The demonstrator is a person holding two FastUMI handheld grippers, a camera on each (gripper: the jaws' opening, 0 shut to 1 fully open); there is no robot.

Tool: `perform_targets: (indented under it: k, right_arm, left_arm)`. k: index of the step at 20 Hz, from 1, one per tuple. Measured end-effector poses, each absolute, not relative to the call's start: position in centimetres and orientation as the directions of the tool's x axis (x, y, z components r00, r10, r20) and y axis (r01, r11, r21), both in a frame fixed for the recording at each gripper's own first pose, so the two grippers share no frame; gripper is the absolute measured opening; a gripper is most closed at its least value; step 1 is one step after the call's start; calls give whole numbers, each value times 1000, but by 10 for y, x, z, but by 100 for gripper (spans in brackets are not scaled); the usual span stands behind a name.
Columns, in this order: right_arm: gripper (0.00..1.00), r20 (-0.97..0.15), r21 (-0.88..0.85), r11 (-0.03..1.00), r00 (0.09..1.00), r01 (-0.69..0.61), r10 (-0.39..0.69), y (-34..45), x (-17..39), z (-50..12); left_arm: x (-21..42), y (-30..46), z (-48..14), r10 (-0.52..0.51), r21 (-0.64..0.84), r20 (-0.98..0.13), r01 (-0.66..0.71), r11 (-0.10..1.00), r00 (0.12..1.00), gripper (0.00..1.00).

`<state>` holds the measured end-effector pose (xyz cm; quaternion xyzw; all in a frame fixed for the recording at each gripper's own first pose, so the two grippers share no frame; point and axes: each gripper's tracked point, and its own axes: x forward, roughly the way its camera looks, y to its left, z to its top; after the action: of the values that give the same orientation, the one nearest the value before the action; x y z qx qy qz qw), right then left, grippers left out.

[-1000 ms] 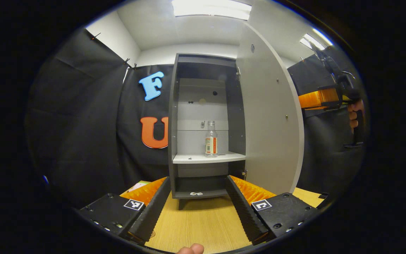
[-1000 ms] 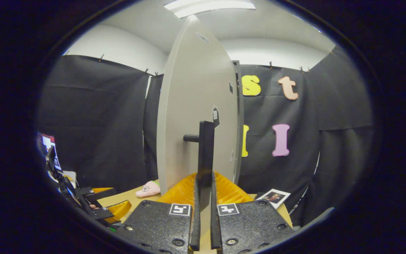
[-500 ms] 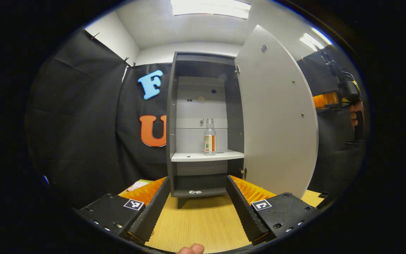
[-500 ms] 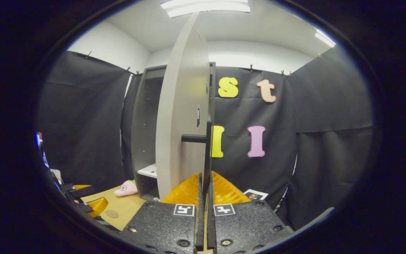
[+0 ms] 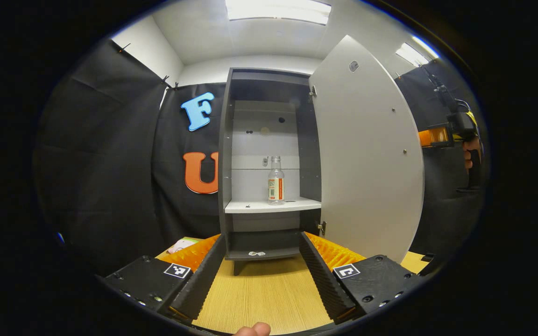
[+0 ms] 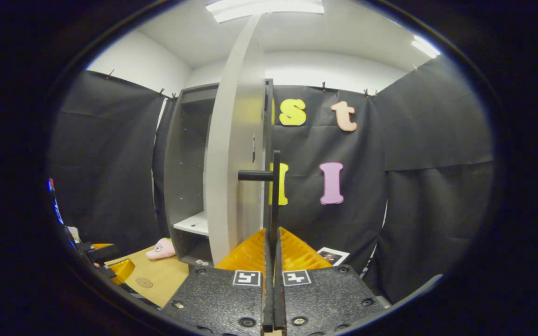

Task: Open the cabinet door with the right hand, grasp the bottle in the cabinet with the left hand and place it on the coaster, then close the cabinet door with the right hand.

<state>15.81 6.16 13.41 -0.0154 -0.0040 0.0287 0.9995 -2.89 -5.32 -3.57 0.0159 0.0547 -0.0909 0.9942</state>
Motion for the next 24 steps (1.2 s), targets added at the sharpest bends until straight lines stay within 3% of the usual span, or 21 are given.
perform_targets:
  k: [5, 12, 14, 16, 17, 19, 20, 21, 24]
  right_arm:
    - [6, 19, -127, 991, 999, -29, 32, 59, 129, 131]
    - [6, -5, -14, 1000, 1000, 25, -25, 25, 127, 94]
    - [24, -1, -1, 999, 999, 47, -47, 14, 128, 87]
    - [50, -8, -19, 998, 998, 67, -68, 3, 133, 77]
    - [67, -12, -21, 998, 998, 63, -63, 5, 135, 72]
    - [84, -21, -6, 998, 998, 56, -56, 5, 139, 65]
    - [87, -22, 4, 998, 998, 56, -56, 4, 140, 63]
    - [97, -27, 8, 998, 998, 57, -56, 1, 141, 60]
    - [100, -34, 13, 998, 998, 62, -62, -4, 144, 52]
  left_arm:
    - [-30, -58, -34, -165, 15, -105, 167, 986, 981, 95]
    - [-28, -60, -32, -149, 18, -105, 152, 988, 983, 95]
    - [-27, -57, -31, -137, 31, -106, 141, 990, 985, 95]
    - [-24, -58, -30, -132, 25, -110, 135, 990, 985, 95]
    - [-21, -59, -27, -133, 17, -107, 135, 991, 985, 95]
    - [-17, -60, -26, -136, 2, -110, 137, 991, 985, 95]
    - [-15, -62, -28, -147, -15, -120, 146, 989, 982, 95]
    - [-13, -63, -30, -153, -27, -126, 151, 988, 980, 95]
    - [2, -64, -28, -158, -24, -129, 156, 987, 979, 95]
